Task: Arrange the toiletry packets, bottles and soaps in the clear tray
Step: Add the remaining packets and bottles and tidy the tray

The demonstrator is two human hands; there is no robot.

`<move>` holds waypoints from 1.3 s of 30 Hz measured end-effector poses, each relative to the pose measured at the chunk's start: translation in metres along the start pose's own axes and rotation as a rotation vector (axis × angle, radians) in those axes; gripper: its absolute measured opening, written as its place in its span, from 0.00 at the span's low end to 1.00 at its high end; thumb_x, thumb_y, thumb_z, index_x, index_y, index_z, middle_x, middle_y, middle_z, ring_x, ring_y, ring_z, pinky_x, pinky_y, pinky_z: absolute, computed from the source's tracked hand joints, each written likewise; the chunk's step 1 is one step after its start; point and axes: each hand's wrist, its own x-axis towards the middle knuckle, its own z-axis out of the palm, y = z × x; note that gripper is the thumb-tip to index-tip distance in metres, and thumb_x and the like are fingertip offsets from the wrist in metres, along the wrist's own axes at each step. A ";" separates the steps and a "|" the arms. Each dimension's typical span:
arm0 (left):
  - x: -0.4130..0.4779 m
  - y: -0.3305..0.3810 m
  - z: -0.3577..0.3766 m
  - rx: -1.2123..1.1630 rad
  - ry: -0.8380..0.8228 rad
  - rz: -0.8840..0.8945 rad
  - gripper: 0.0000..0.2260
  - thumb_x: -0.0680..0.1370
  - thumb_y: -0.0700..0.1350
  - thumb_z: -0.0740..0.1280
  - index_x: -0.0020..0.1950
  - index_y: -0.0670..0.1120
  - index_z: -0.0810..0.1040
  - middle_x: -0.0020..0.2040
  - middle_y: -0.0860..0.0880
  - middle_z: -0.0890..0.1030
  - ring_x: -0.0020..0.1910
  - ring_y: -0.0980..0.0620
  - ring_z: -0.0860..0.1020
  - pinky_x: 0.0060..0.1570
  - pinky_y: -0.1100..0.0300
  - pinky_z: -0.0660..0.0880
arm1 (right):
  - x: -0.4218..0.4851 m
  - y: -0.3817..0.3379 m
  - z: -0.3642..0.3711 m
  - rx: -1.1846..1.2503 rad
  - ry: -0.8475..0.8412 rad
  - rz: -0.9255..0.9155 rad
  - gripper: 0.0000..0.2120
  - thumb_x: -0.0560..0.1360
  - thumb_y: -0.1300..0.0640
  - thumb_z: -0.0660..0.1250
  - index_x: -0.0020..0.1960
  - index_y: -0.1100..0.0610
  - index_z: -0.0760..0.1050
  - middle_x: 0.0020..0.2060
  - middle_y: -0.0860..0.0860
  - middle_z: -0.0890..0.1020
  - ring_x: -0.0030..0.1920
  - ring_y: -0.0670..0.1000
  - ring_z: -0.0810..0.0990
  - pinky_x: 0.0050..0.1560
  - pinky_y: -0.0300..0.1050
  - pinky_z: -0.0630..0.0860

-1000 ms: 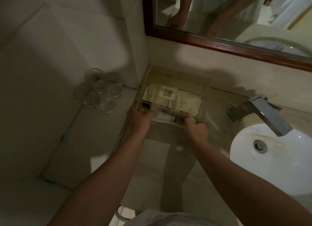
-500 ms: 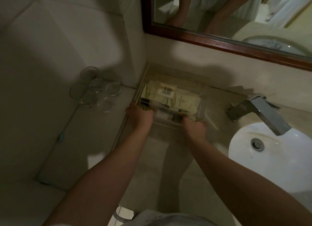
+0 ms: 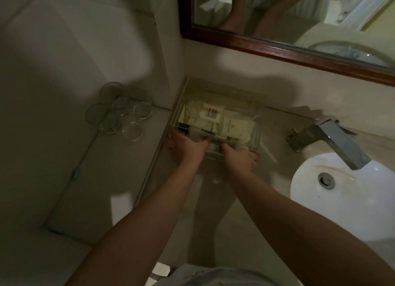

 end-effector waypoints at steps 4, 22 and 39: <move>-0.003 0.006 0.002 0.053 0.028 -0.025 0.57 0.62 0.60 0.77 0.78 0.44 0.44 0.77 0.40 0.53 0.74 0.41 0.56 0.67 0.49 0.63 | 0.005 -0.005 0.000 0.010 -0.010 0.087 0.46 0.66 0.35 0.71 0.72 0.63 0.61 0.67 0.62 0.66 0.66 0.61 0.67 0.63 0.51 0.68; -0.001 -0.018 -0.013 -0.404 -0.089 0.035 0.47 0.70 0.45 0.75 0.78 0.48 0.46 0.76 0.43 0.59 0.71 0.45 0.64 0.64 0.59 0.64 | -0.003 0.035 -0.014 0.047 0.003 -0.169 0.56 0.61 0.36 0.77 0.74 0.55 0.47 0.70 0.62 0.62 0.67 0.64 0.71 0.66 0.56 0.72; 0.017 -0.007 -0.005 -0.400 -0.033 0.047 0.49 0.67 0.38 0.77 0.77 0.45 0.48 0.75 0.41 0.58 0.72 0.44 0.64 0.71 0.53 0.63 | 0.010 0.026 -0.014 0.094 -0.072 -0.257 0.59 0.64 0.43 0.79 0.78 0.56 0.41 0.73 0.62 0.59 0.72 0.63 0.66 0.71 0.58 0.68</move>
